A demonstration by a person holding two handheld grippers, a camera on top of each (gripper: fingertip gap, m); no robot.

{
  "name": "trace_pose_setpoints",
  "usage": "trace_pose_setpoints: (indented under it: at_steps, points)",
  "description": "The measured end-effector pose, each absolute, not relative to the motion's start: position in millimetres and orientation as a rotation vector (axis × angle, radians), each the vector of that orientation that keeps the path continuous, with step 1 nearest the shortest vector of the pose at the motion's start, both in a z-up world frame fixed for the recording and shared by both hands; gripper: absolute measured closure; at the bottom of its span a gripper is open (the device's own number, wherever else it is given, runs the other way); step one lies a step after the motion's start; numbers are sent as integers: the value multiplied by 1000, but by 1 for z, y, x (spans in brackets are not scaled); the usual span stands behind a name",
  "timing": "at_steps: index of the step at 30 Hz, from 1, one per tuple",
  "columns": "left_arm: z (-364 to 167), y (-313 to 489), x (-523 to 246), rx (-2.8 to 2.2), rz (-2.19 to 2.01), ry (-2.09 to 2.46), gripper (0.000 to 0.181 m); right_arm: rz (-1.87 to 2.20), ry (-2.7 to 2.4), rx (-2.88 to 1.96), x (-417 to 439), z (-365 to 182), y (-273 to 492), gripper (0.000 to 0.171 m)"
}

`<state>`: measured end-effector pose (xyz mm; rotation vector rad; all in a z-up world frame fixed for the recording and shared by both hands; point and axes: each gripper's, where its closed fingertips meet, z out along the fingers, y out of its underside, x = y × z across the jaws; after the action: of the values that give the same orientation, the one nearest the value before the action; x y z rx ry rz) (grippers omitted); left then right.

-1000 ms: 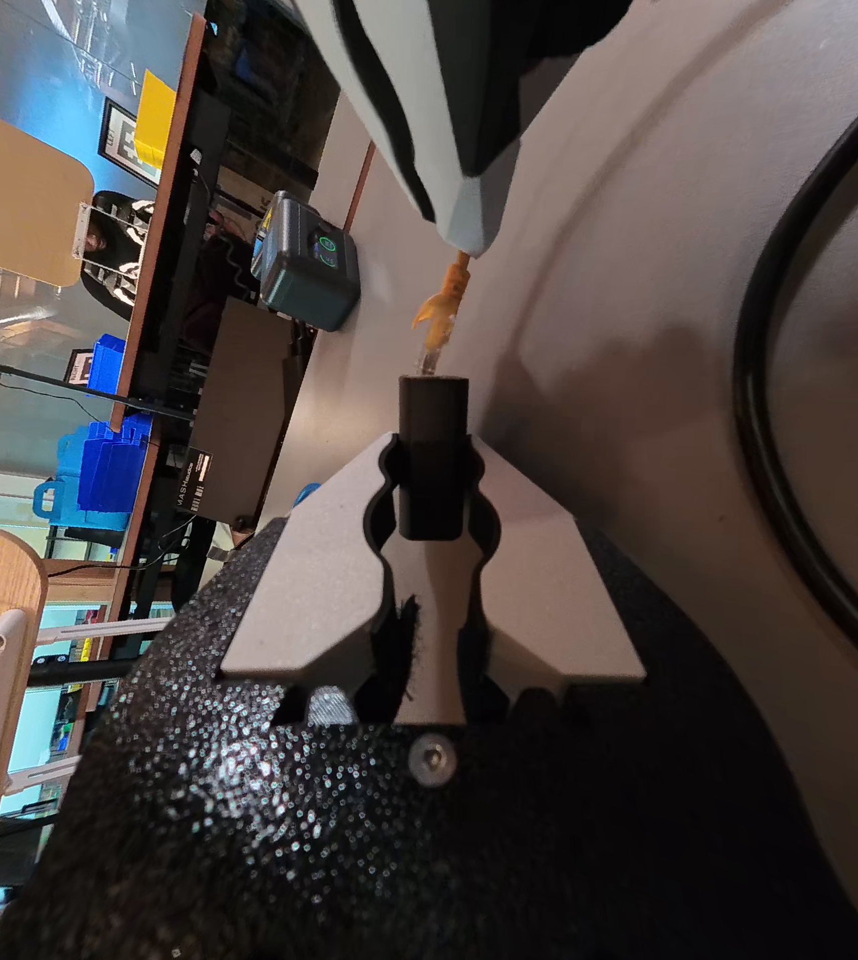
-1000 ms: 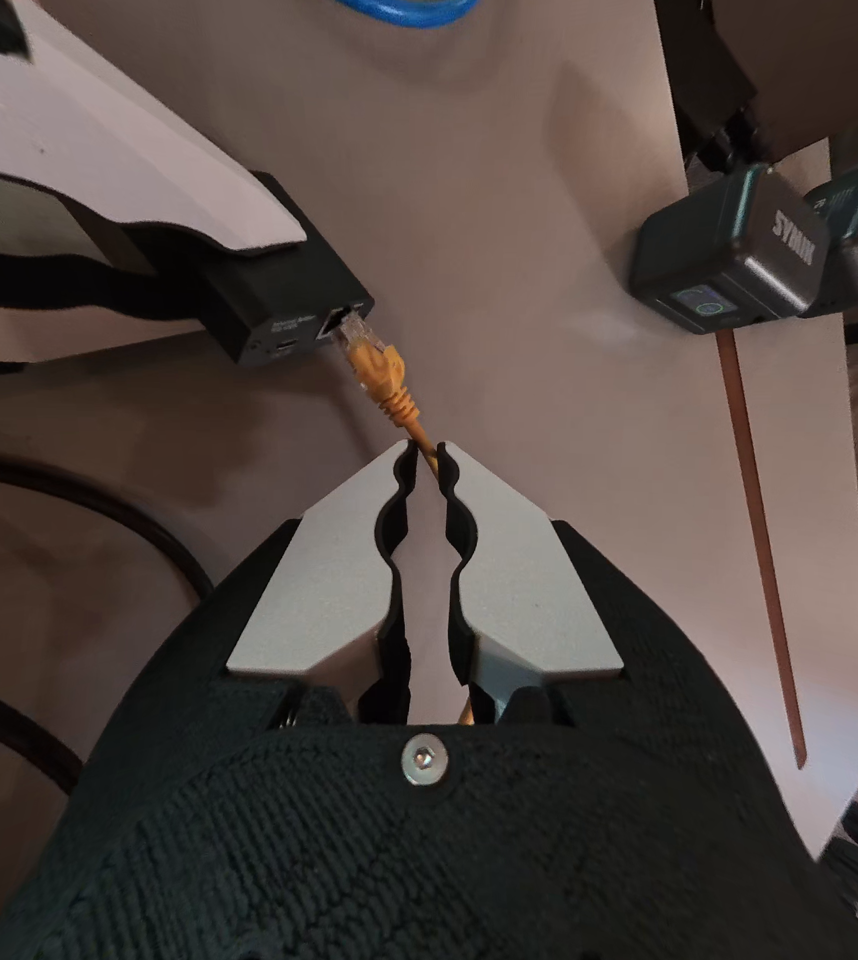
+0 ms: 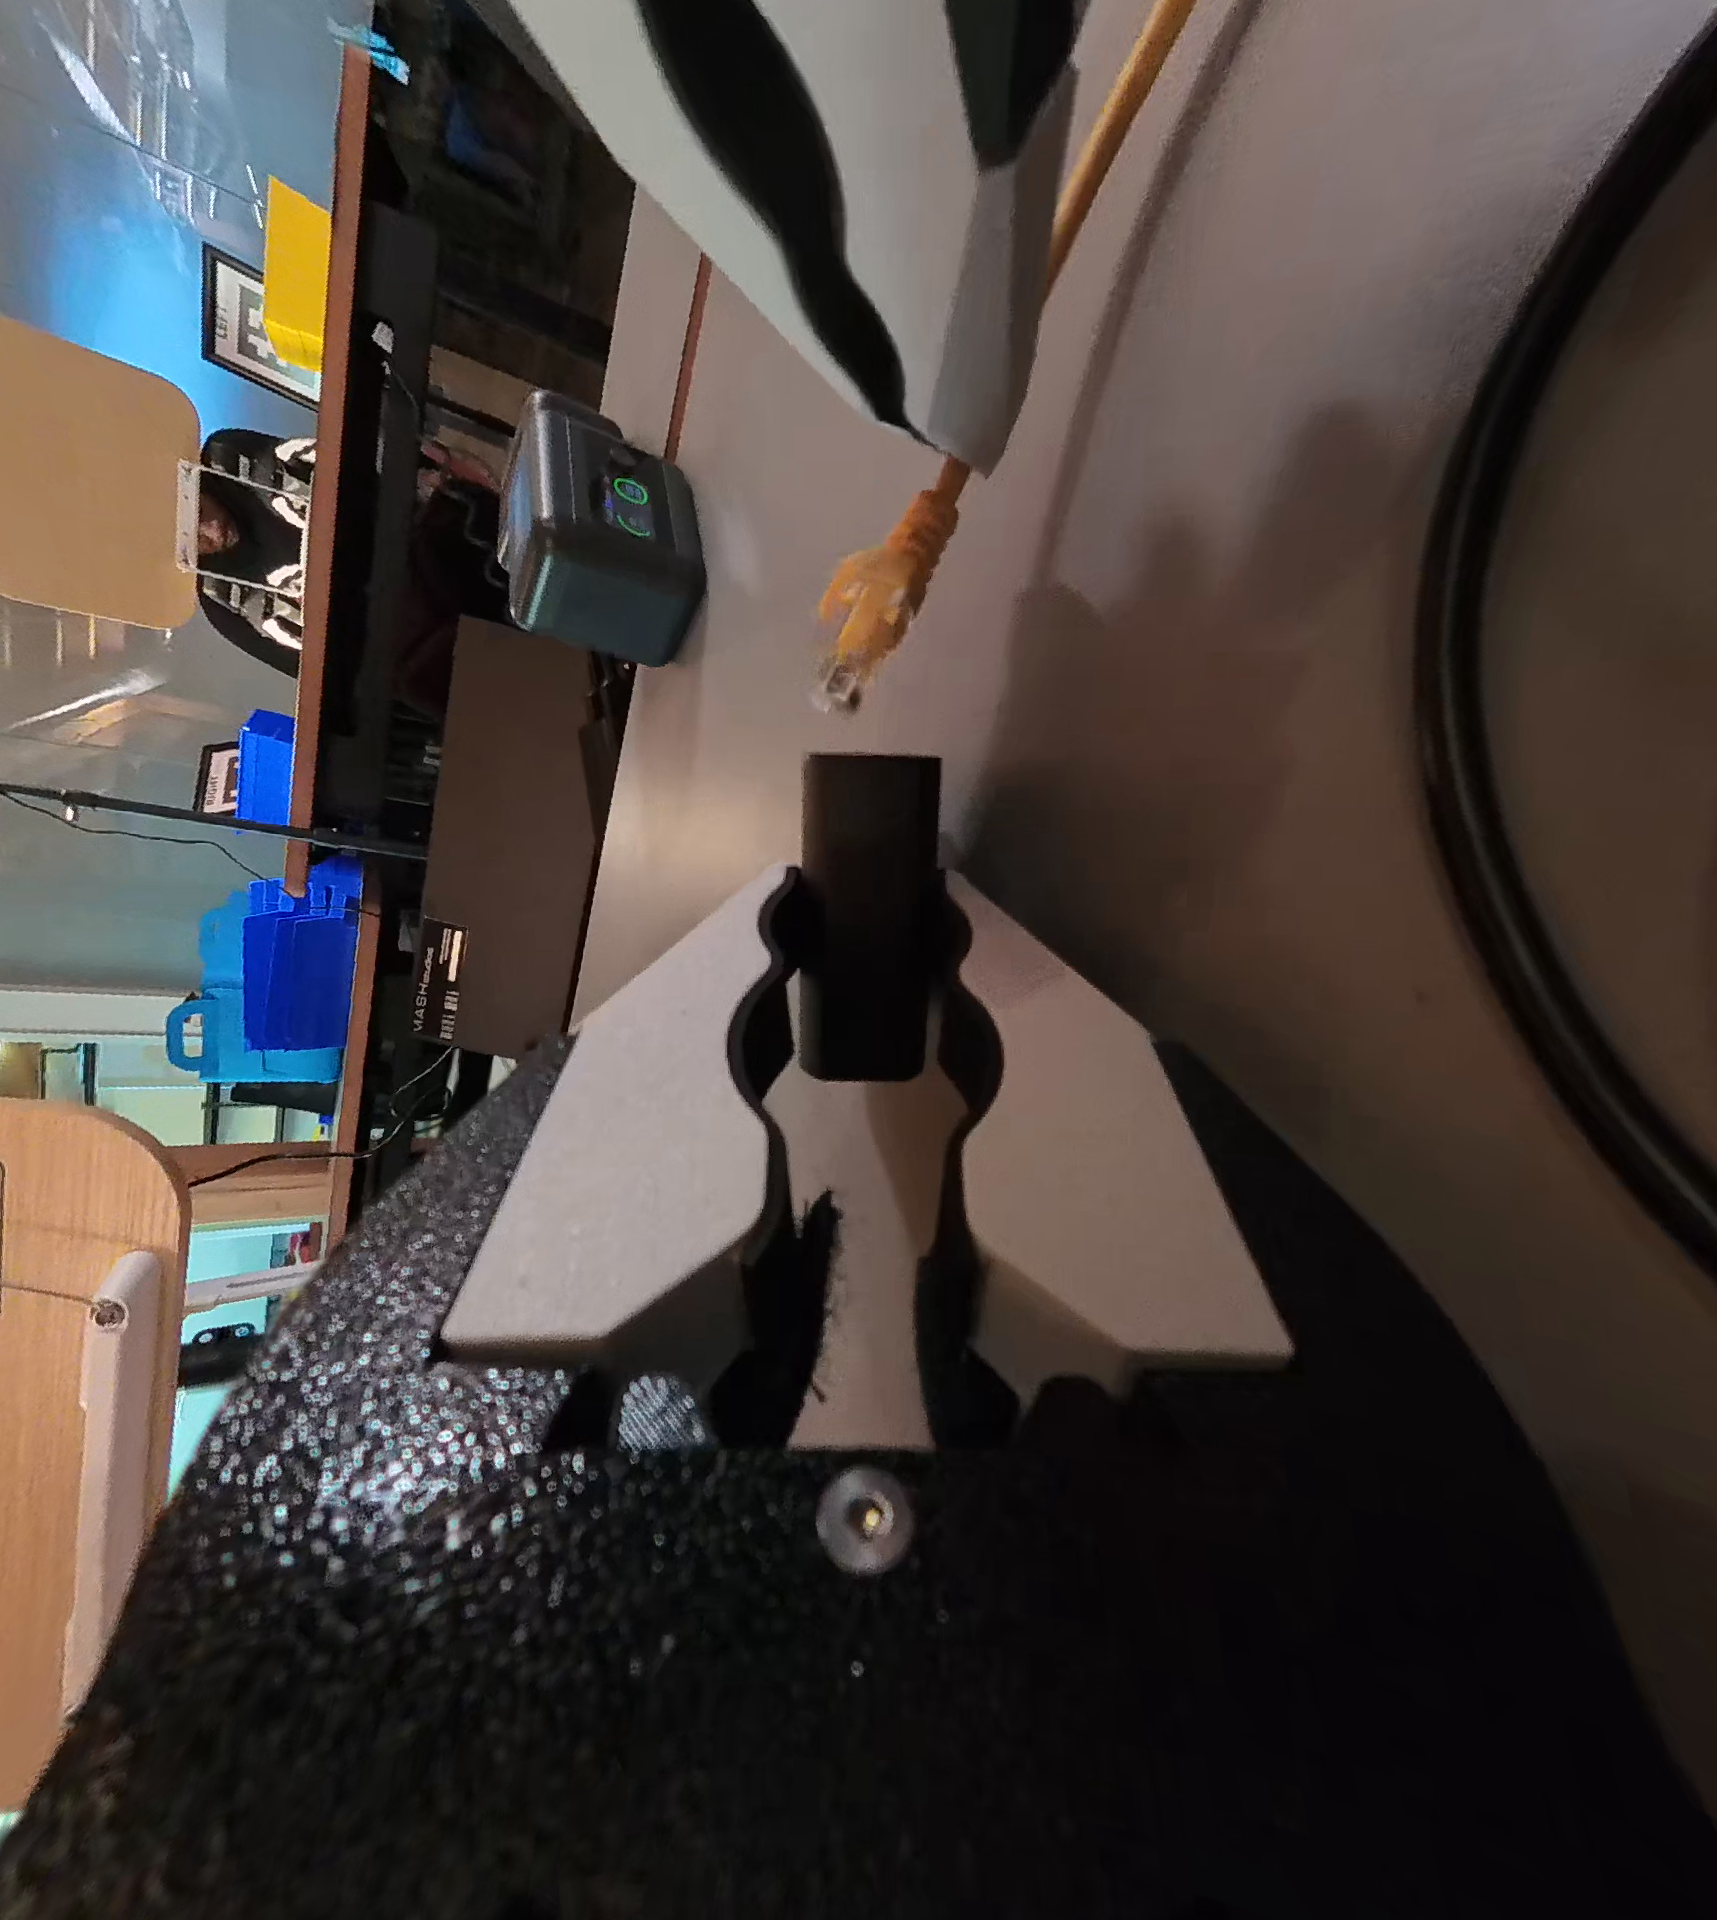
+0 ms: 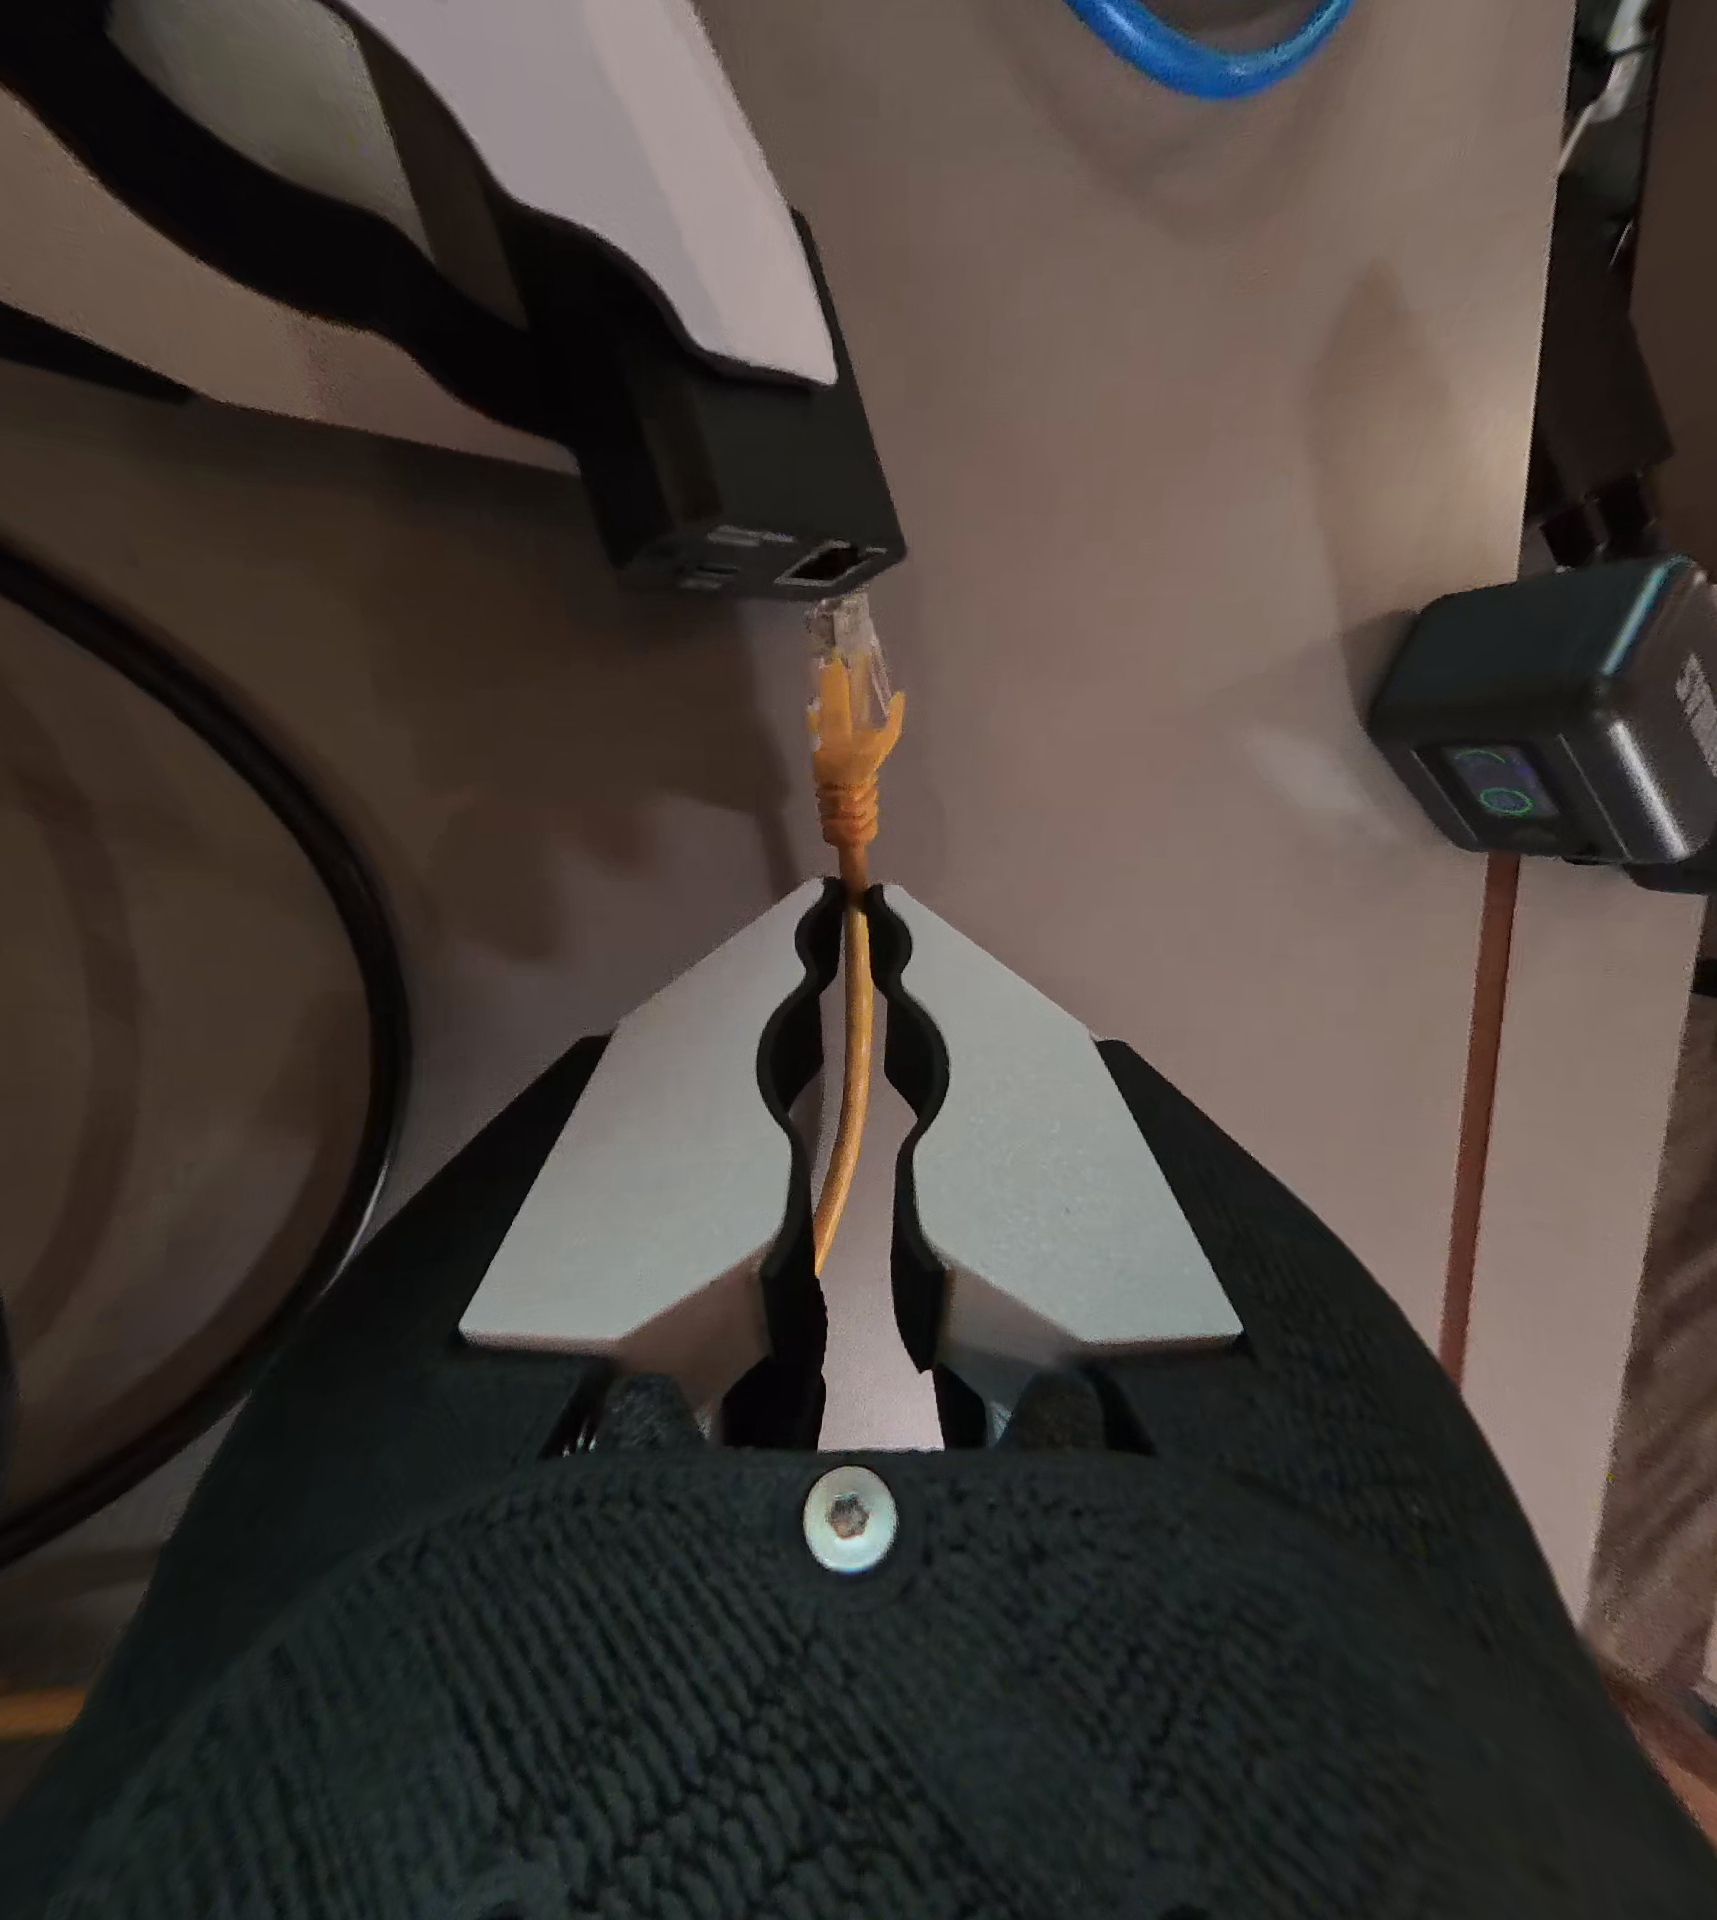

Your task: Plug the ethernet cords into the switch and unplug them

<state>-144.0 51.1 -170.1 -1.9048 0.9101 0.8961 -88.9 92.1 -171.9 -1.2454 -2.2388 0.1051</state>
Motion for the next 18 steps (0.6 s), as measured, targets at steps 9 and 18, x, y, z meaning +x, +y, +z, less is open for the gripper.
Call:
trace_pose_setpoints:
  at_steps: [9, 18]
  points:
    - [-166, 51, -147, -1929, 758, 788, 158, 224, -2266, -1270, -92, -179, 85, 167]
    - [-162, 46, -150, -1924, 544, 677, 159, 1004, -2315, -1167, -91, -182, 61, 136]
